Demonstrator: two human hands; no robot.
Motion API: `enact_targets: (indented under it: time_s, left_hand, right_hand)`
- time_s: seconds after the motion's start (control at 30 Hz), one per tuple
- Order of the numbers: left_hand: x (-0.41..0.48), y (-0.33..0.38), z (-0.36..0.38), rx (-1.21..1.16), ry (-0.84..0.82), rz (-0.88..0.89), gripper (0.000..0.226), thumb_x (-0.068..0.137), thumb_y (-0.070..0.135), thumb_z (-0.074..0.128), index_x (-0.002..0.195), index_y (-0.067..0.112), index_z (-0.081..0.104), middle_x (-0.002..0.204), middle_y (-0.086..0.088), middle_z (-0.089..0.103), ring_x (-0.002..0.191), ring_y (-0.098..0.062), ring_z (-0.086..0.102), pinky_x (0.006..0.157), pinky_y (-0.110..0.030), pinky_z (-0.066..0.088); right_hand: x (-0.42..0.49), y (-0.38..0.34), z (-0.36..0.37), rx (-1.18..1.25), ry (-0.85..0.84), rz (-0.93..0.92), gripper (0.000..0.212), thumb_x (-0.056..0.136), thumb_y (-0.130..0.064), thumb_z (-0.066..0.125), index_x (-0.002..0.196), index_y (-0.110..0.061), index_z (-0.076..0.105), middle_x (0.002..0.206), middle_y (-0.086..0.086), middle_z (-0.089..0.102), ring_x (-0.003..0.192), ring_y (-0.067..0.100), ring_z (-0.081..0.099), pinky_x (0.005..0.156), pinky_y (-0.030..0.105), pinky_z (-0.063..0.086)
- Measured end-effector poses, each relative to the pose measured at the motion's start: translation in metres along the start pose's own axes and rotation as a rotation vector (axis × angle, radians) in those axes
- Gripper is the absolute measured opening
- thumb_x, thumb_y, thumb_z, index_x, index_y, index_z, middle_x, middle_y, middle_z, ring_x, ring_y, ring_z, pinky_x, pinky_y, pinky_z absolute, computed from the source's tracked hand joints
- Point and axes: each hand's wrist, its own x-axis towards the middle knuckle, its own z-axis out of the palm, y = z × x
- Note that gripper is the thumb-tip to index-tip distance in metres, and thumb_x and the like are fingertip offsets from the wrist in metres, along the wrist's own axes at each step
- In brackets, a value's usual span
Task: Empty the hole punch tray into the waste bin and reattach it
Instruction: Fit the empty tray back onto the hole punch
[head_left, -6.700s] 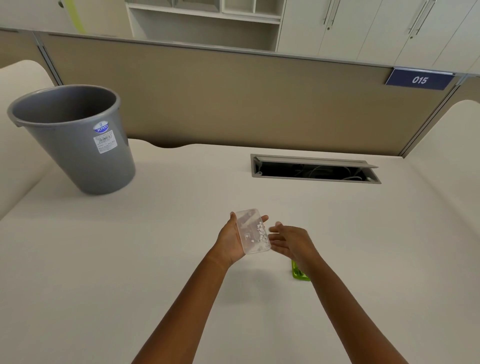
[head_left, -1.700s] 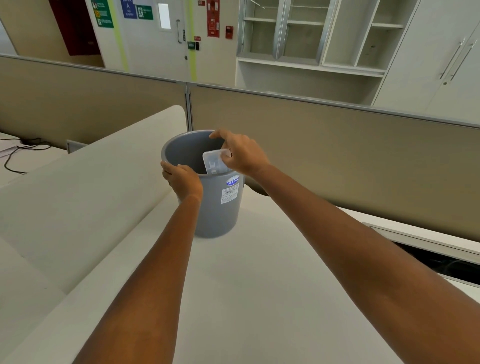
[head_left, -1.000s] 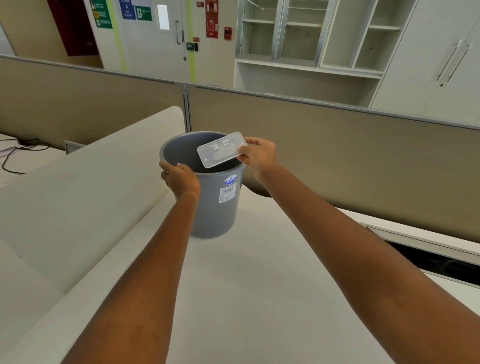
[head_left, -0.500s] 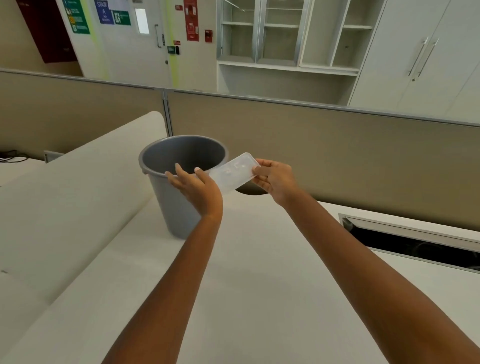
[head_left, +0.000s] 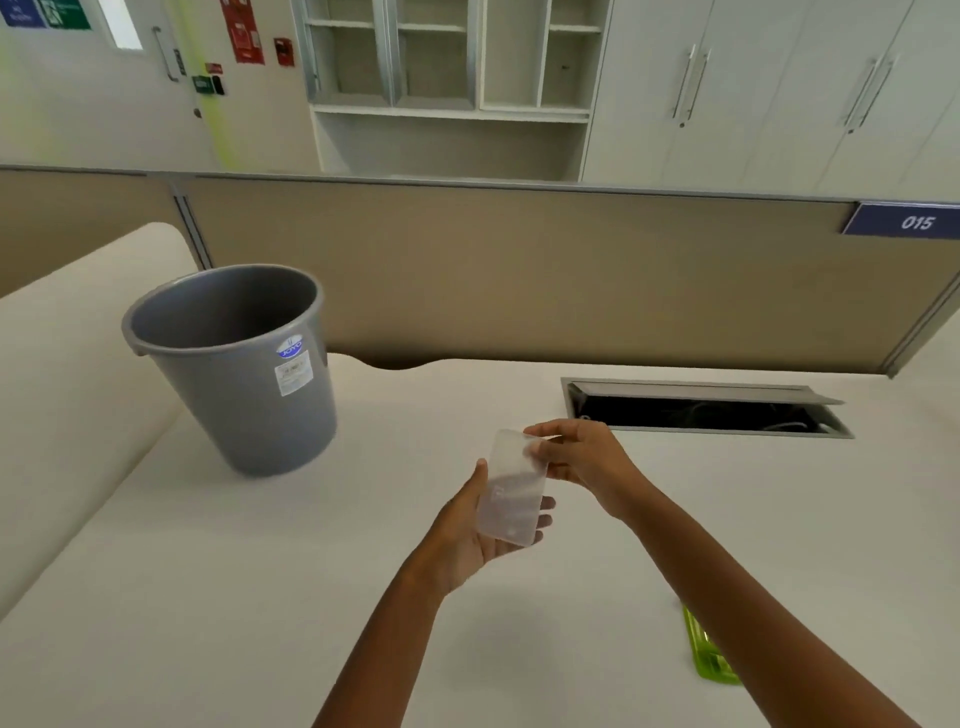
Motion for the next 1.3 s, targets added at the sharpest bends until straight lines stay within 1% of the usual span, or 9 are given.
enact_targets:
  time_s: [0.1,0.33,0.5,0.6,0.77,0.87,1.1,1.23,1.3]
  left_hand:
    - [-0.004,-0.039,0.031,-0.162,-0.103,-0.132,0.064,0.094,0.052,0.009,0.110,0.013,0.057,0.095,-0.010,0.076,0.086,-0.025,0.073,0.077,-0.035,0.058]
    - [-0.002,-0.105,0.071,-0.446,-0.061,-0.283,0.064,0.094,0.051,0.027,0.101,-0.003,0.061,0.085,-0.023,0.074,0.075,-0.037,0.073,0.066,-0.045,0.059]
    - [0.004,-0.130,0.082,-0.510,-0.021,-0.310,0.058,0.095,0.048,0.028,0.108,-0.001,0.057,0.082,-0.023,0.073,0.072,-0.036,0.072,0.066,-0.043,0.059]
    - [0.004,-0.136,0.083,-0.575,0.017,-0.310,0.052,0.095,0.046,0.030,0.109,0.003,0.056,0.080,-0.025,0.073,0.069,-0.038,0.072,0.063,-0.044,0.059]
    - [-0.001,-0.136,0.084,-0.630,0.035,-0.253,0.047,0.096,0.044,0.029,0.106,0.007,0.057,0.079,-0.026,0.073,0.068,-0.037,0.072,0.063,-0.044,0.059]
    - [-0.001,-0.137,0.081,-0.630,0.037,-0.230,0.045,0.096,0.043,0.029,0.110,0.009,0.056,0.082,-0.026,0.073,0.071,-0.037,0.072,0.065,-0.045,0.059]
    - [0.001,-0.140,0.076,-0.644,0.036,-0.234,0.047,0.096,0.044,0.028,0.110,0.009,0.057,0.084,-0.026,0.073,0.072,-0.036,0.073,0.066,-0.044,0.059]
    - [0.001,-0.140,0.073,-0.636,0.042,-0.222,0.048,0.097,0.043,0.026,0.101,0.011,0.061,0.081,-0.025,0.073,0.069,-0.034,0.073,0.064,-0.041,0.059]
    - [0.003,-0.141,0.071,-0.620,0.051,-0.215,0.048,0.097,0.043,0.025,0.101,0.012,0.061,0.082,-0.024,0.073,0.070,-0.033,0.073,0.064,-0.039,0.059]
  right_hand:
    - [-0.024,0.032,-0.026,-0.080,0.009,0.064,0.023,0.086,-0.003,0.058,0.108,0.002,0.064,0.087,0.006,0.064,0.074,0.014,0.063,0.064,0.015,0.055]
    - [-0.054,0.093,-0.058,-0.191,0.055,0.139,0.013,0.084,-0.002,0.059,0.091,-0.010,0.068,0.074,0.006,0.063,0.065,0.012,0.060,0.056,0.014,0.049]
    - [-0.063,0.122,-0.069,-0.247,0.153,0.145,0.022,0.083,-0.002,0.061,0.103,0.003,0.068,0.074,0.000,0.062,0.068,0.013,0.059,0.053,0.009,0.051]
    - [-0.068,0.135,-0.077,-0.332,0.251,0.120,0.022,0.082,-0.002,0.062,0.102,-0.001,0.069,0.089,0.005,0.065,0.067,0.008,0.058,0.060,0.008,0.046]
    - [-0.083,0.167,-0.105,-0.523,0.610,0.157,0.030,0.084,-0.002,0.055,0.112,-0.004,0.064,0.118,0.019,0.056,0.110,0.032,0.054,0.092,0.032,0.041]
    - [-0.090,0.186,-0.118,-0.506,0.665,0.329,0.040,0.086,-0.012,0.057,0.124,-0.003,0.054,0.125,0.024,0.050,0.119,0.038,0.048,0.099,0.039,0.039]
    - [-0.090,0.197,-0.120,-0.213,0.608,0.462,0.035,0.086,-0.012,0.059,0.117,0.003,0.058,0.116,0.023,0.062,0.104,0.035,0.059,0.082,0.032,0.043]
    - [-0.092,0.194,-0.119,0.010,0.604,0.500,0.028,0.083,-0.006,0.063,0.109,0.004,0.062,0.076,0.013,0.061,0.056,0.022,0.057,0.057,0.028,0.050]
    - [-0.094,0.191,-0.116,0.073,0.581,0.489,0.026,0.083,-0.006,0.064,0.107,0.004,0.063,0.068,0.008,0.057,0.055,0.020,0.055,0.056,0.024,0.049]
